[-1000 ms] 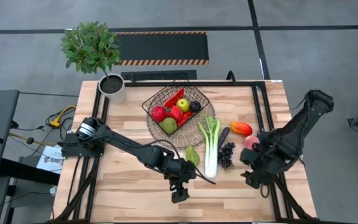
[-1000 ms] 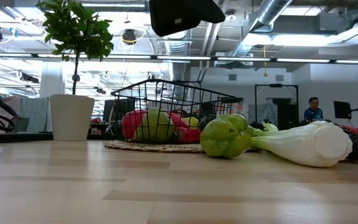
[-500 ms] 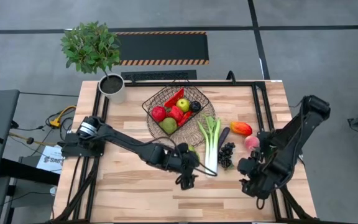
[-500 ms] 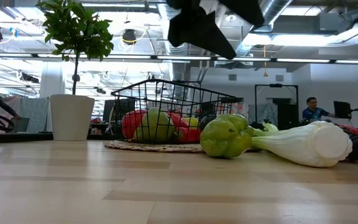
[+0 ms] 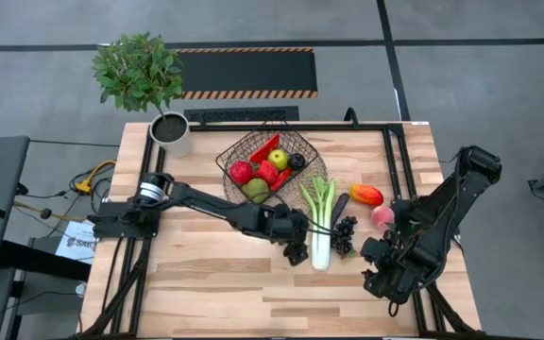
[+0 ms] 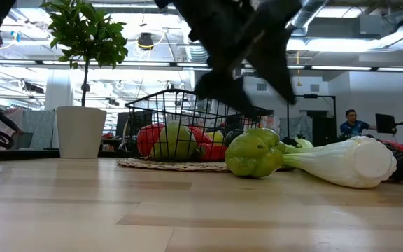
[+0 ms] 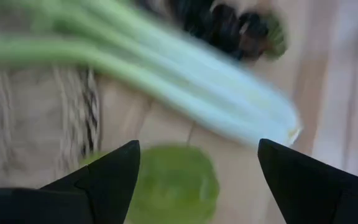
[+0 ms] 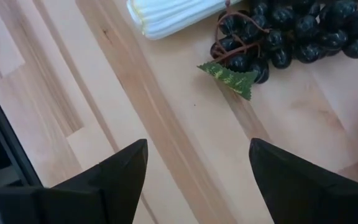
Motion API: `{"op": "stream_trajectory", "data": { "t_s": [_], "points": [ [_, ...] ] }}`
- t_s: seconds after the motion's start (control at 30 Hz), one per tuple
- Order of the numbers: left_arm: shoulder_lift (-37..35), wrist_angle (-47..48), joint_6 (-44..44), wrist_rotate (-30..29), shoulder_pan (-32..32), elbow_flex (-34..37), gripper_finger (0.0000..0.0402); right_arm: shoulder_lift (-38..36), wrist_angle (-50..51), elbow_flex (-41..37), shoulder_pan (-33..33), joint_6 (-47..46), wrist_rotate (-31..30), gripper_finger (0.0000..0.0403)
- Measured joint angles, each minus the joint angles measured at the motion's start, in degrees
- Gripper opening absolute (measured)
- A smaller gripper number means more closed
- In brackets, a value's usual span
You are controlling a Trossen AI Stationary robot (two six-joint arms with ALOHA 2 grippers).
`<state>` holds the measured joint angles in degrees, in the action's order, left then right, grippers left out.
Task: Build produce basket
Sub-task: Put the green chayote into the wire basket
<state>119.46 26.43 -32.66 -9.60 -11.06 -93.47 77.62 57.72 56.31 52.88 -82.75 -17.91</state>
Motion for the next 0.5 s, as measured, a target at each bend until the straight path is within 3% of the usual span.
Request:
{"op": "stream_trajectory", "data": {
  "t_s": [0.2, 0.5],
  "points": [
    [2.53, 2.56, -8.24, -4.30, -0.16, -0.07, 0.0312, 0.00, -0.03, 0.00, 0.07, -2.94, -0.47, 0.0306],
    [2.58, 4.16, -13.83, -7.24, -0.24, -0.04, 0.0307, -0.02, -0.34, 0.00, -0.20, -4.92, -4.19, 0.0306]
  ]
}}
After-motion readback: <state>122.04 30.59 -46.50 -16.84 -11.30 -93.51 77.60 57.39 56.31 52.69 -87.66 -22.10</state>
